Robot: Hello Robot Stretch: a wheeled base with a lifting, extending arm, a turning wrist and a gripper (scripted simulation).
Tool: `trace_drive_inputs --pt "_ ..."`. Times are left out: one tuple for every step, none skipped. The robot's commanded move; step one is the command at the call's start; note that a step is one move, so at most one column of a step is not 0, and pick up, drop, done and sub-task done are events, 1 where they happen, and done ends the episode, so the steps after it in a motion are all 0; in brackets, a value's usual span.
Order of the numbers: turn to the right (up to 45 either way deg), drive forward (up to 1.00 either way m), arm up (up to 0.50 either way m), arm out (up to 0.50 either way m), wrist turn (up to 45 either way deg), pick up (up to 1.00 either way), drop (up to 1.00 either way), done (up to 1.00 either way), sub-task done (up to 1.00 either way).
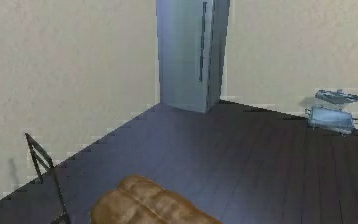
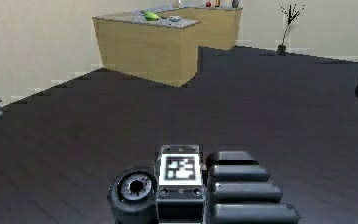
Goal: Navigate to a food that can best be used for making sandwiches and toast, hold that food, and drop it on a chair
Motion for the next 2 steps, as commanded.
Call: trace_drive_inputs --pt "45.0 0.00 0.00 0.00 0.0 0.00 0.00 0.00 0.00" --pt "45.0 0.00 0.00 0.00 0.0 0.00 0.00 0.00 0.00"
